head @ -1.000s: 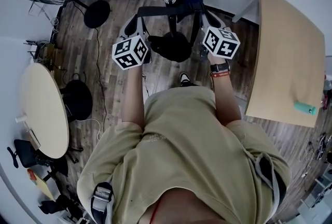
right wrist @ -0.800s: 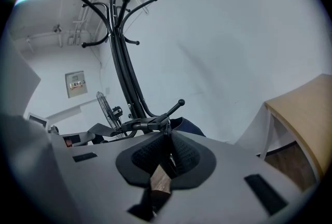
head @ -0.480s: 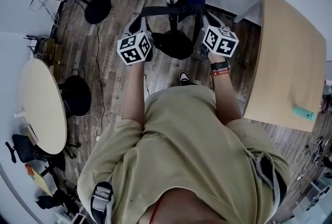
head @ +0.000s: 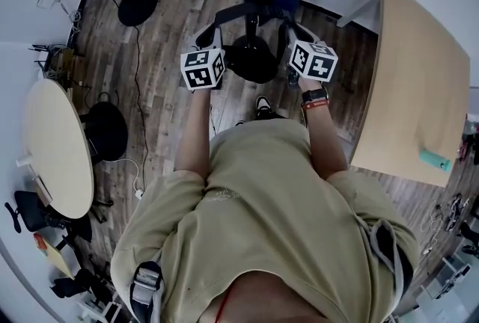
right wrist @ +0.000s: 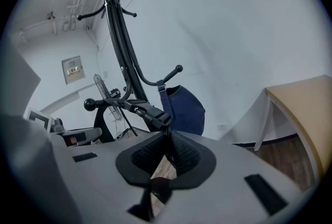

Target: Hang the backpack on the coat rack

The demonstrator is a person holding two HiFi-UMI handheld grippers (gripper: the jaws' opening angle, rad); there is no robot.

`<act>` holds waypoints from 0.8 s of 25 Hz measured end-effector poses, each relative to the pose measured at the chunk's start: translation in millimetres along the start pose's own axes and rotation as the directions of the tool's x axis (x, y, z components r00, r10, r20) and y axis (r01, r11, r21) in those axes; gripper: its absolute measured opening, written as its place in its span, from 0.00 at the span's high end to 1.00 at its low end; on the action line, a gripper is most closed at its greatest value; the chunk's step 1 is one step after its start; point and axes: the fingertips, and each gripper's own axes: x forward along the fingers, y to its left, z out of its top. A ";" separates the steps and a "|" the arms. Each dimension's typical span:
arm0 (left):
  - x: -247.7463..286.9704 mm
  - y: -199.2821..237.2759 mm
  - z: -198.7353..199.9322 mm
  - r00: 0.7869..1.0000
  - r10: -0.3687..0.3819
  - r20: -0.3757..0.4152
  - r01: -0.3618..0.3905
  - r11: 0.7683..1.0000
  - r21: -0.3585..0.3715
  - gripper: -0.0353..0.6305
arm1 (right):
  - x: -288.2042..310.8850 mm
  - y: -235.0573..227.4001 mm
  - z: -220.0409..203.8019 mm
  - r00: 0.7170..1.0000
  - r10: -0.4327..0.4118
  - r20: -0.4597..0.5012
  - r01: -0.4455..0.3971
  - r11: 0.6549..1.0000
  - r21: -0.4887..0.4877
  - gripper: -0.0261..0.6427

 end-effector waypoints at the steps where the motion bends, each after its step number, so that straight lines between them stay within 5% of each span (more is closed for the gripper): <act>1: 0.9 -2.0 -6.6 1.000 -0.013 -0.013 0.013 1.000 0.000 0.91 | 1.5 3.3 -6.1 1.000 0.004 -0.013 -0.004 1.000 -0.005 0.89; 10: 1.8 -30.8 -45.6 0.987 -0.134 -0.090 0.132 0.991 -0.023 0.91 | 14.0 37.4 -49.2 0.994 0.040 -0.100 -0.047 0.997 -0.066 0.88; 20: 1.6 -50.0 -63.9 0.975 -0.183 -0.125 0.183 0.983 -0.007 0.91 | 22.3 54.9 -64.3 0.993 0.042 -0.111 -0.049 0.997 -0.064 0.86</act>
